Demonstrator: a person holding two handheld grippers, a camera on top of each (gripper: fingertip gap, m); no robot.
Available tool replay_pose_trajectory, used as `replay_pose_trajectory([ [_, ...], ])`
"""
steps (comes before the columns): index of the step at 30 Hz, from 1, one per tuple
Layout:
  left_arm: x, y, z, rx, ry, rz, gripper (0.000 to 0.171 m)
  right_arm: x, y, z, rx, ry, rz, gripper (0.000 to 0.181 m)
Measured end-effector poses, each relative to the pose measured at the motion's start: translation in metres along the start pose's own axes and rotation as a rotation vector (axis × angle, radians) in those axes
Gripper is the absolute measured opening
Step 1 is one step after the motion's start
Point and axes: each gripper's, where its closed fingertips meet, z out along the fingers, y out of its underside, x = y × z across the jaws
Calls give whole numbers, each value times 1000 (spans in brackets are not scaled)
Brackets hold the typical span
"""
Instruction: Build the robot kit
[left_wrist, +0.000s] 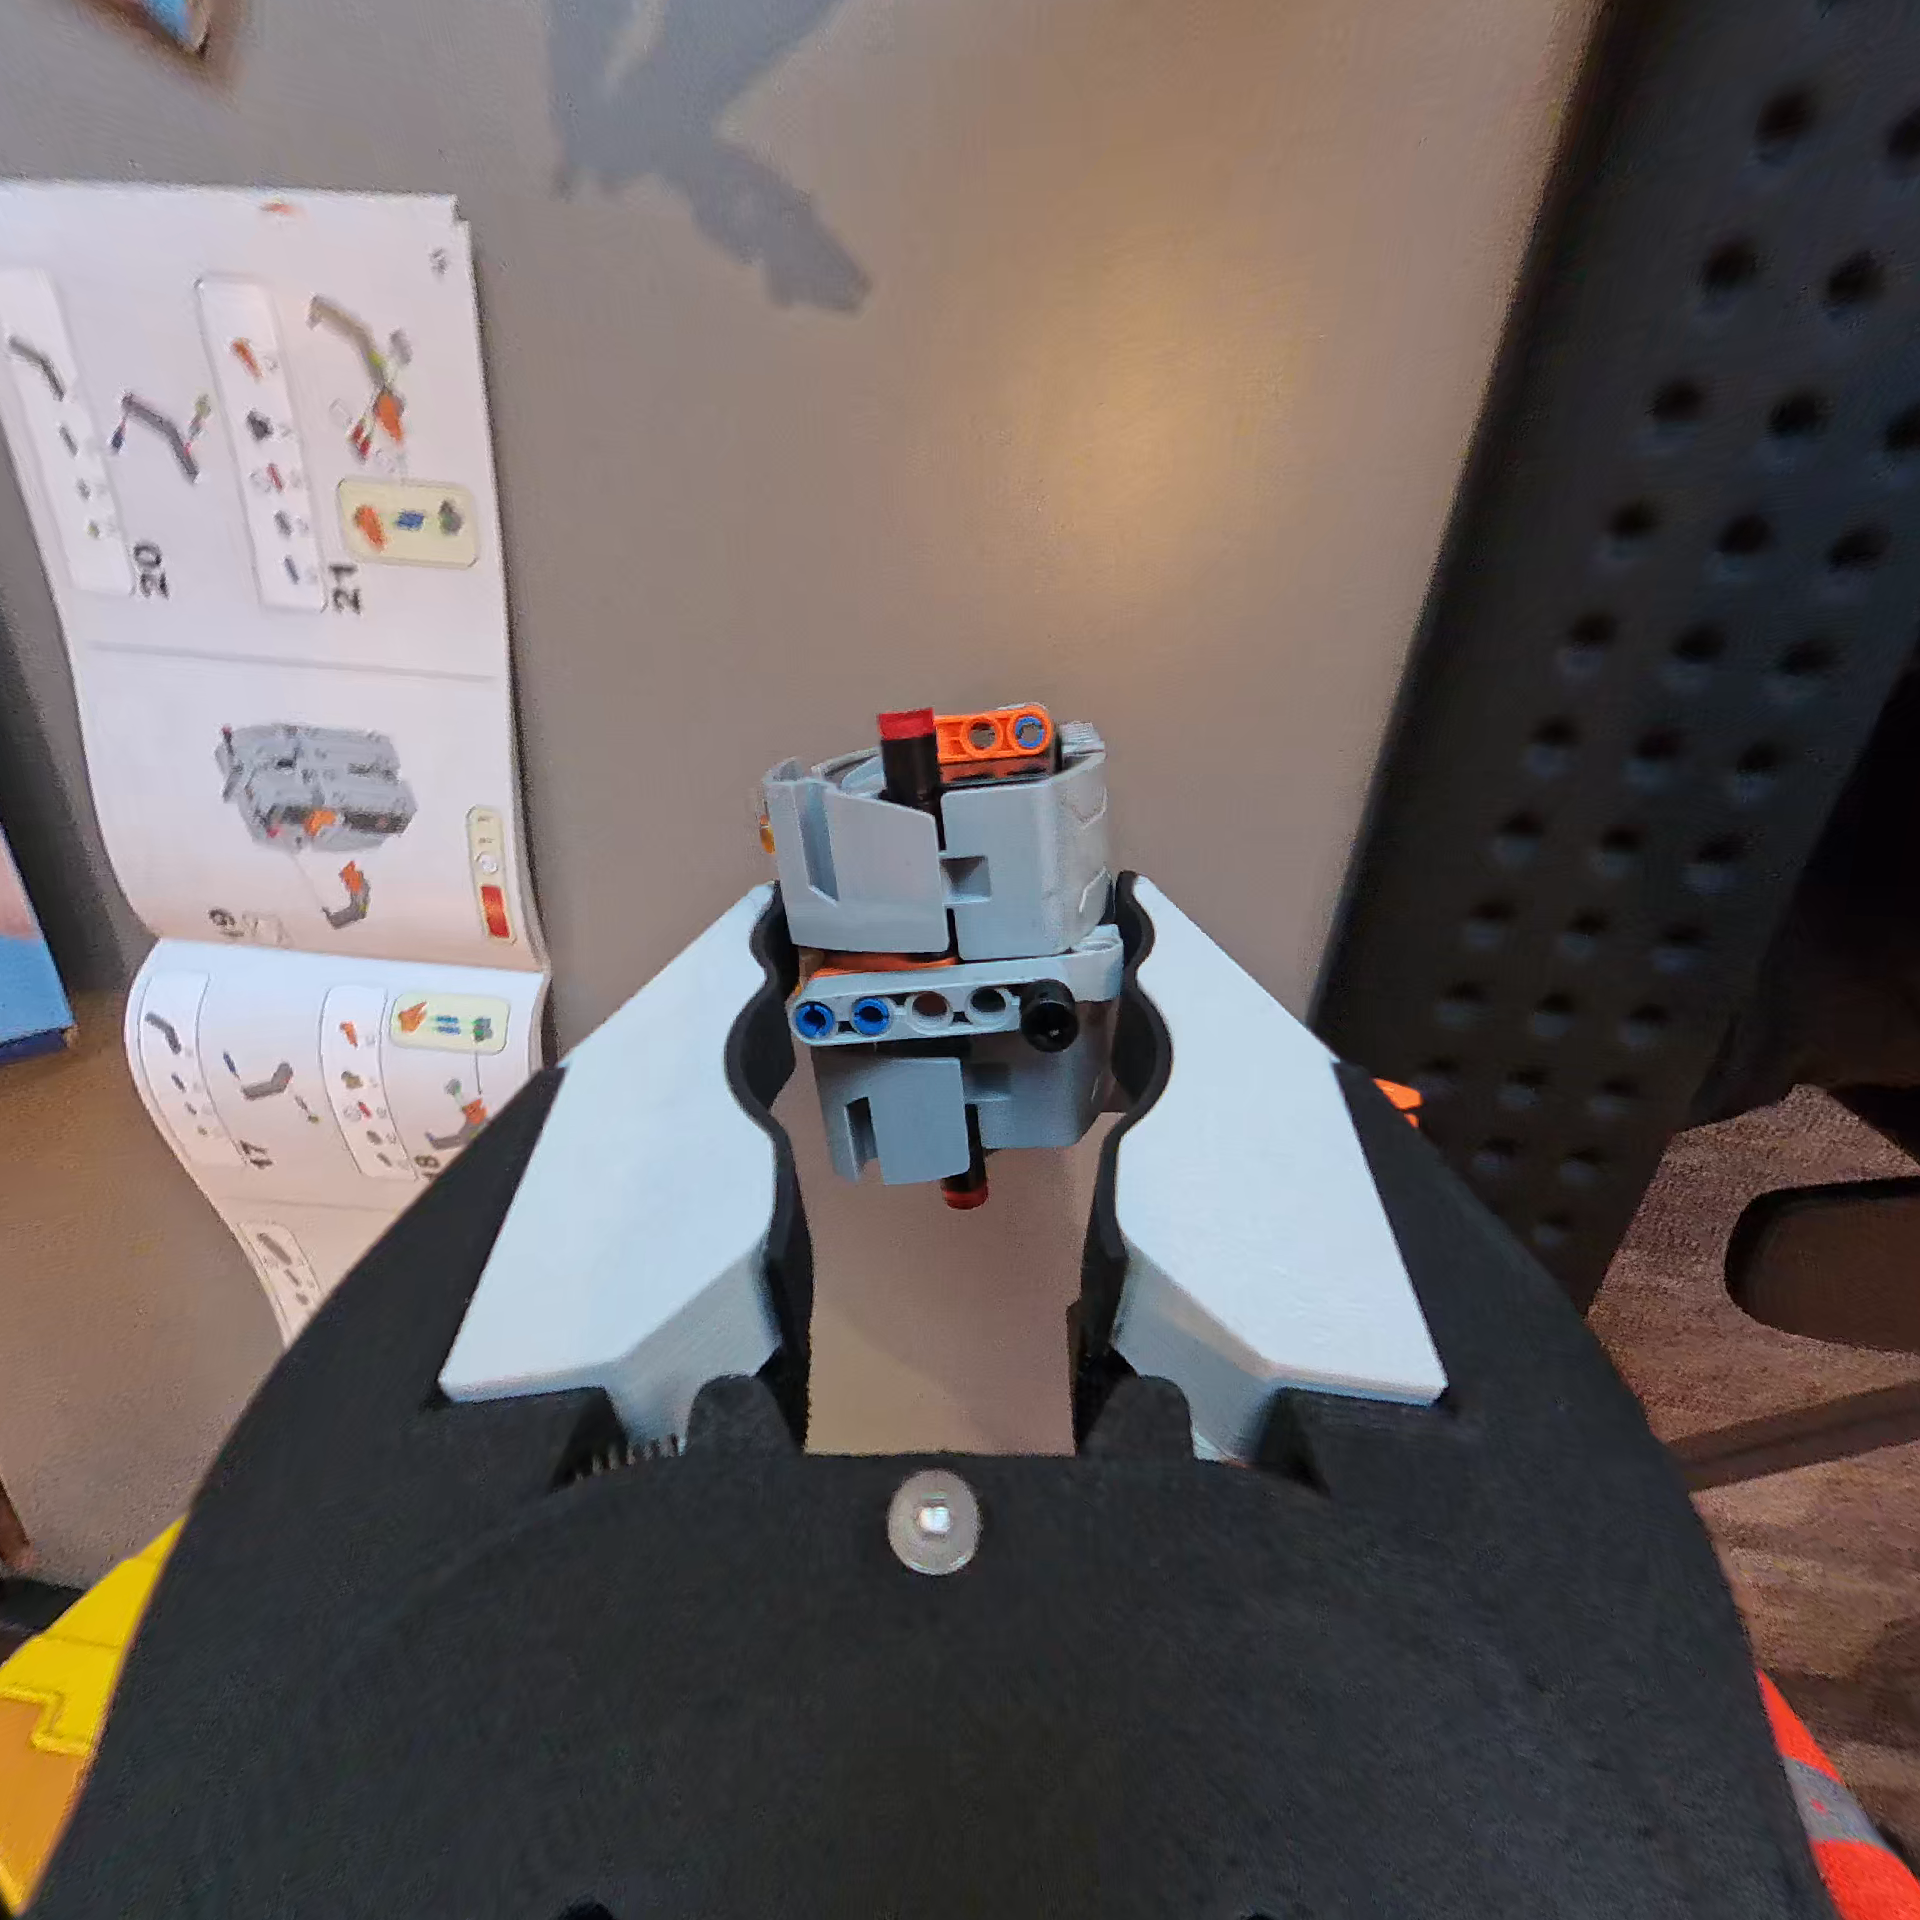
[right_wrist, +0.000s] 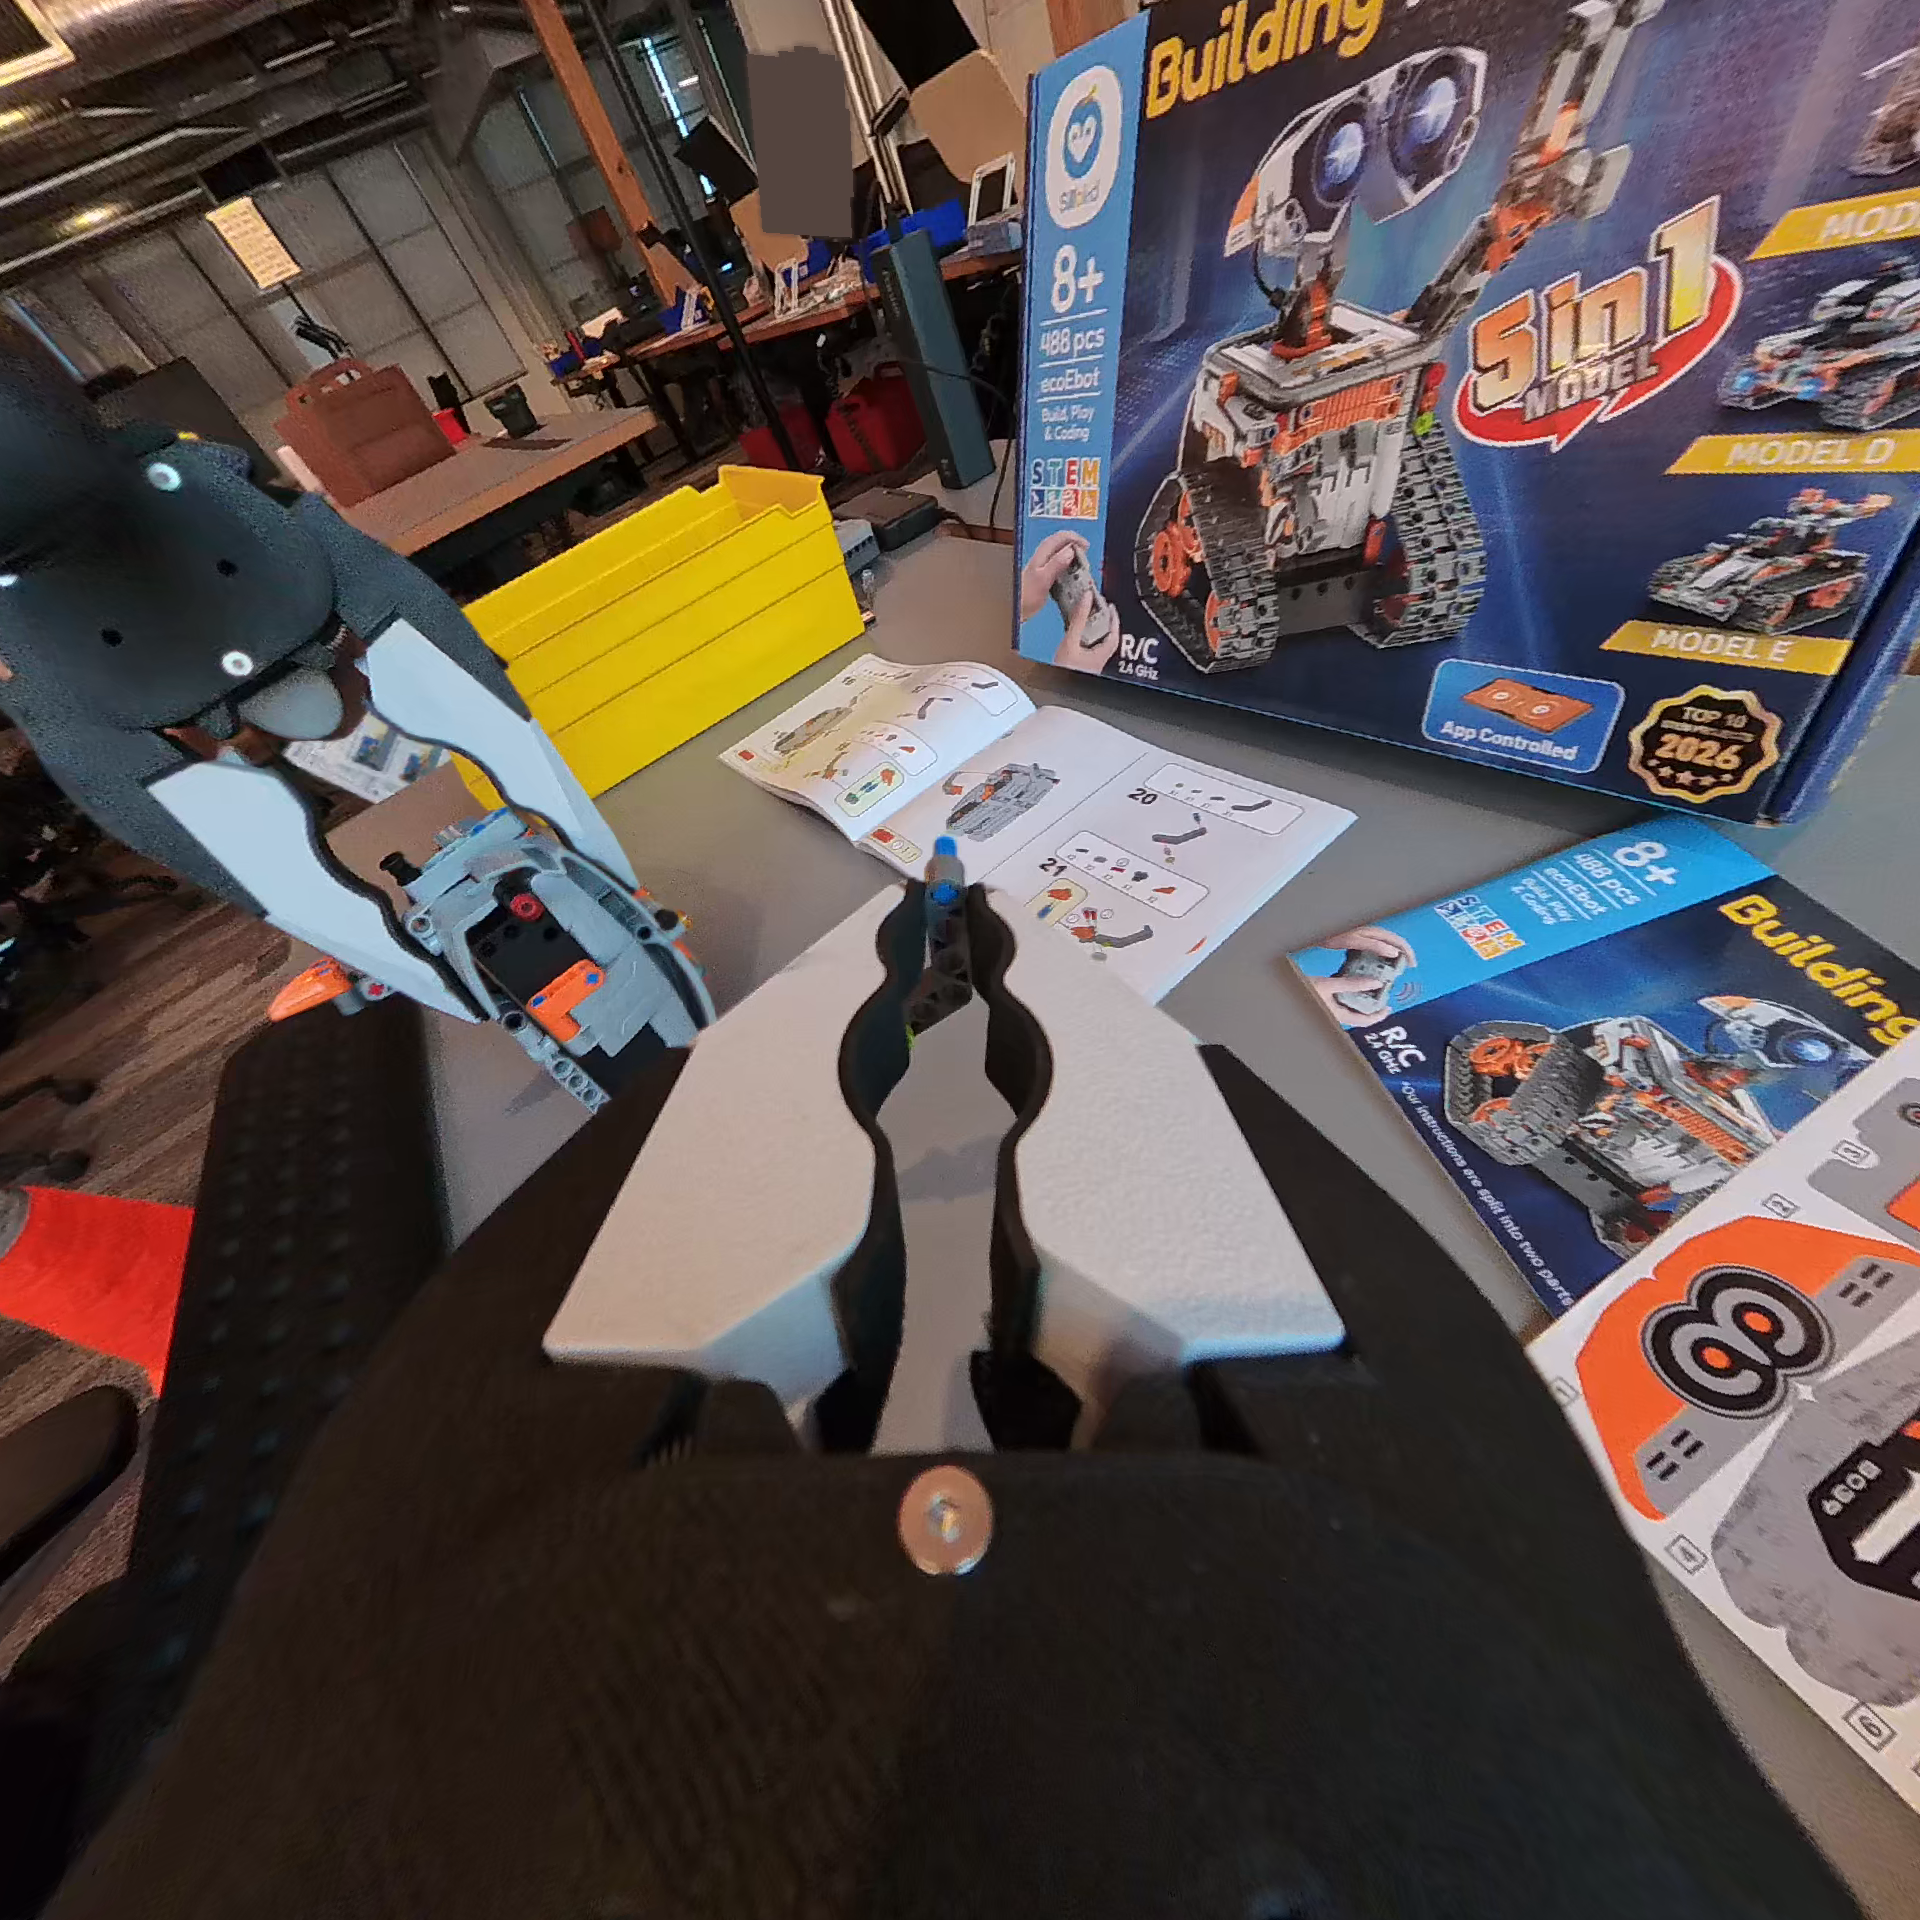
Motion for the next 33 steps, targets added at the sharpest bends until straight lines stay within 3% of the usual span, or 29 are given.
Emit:
replay_pose_trajectory([
  [8, 10, 2, -2, 15, 15, 46, 61, -9, 2, 2, -25, -29, -14, 6],
  [11, 13, -9, -11, 105, 63, -1, 87, -8, 3, 2, -32, -24, -16, 7],
  [14, -2, -29, -40, 319, 131, -103, 96, -9, 5, 2, -49, -34, 9, 6],
  [17, -44, -54, -77, 665, 158, -216, 72, -12, 22, 4, -152, -42, 45, 7],
  [19, -88, -48, -68, 753, 40, -267, 67, -14, 35, 8, -218, -58, 56, 7],
  [22, -118, -27, -8, 619, -35, -276, 73, -19, 53, 15, -283, -112, 122, 7],
  [26, -133, -16, 42, 508, -131, -188, 72, -27, 73, 26, -349, -177, 251, 7],
  [30, -140, -14, 65, 442, -195, -120, 65, -29, 89, 35, -402, -182, 305, 7],
  [33, -144, -16, 69, 459, -220, -108, 45, -30, 99, 38, -433, -219, 409, 7],
])
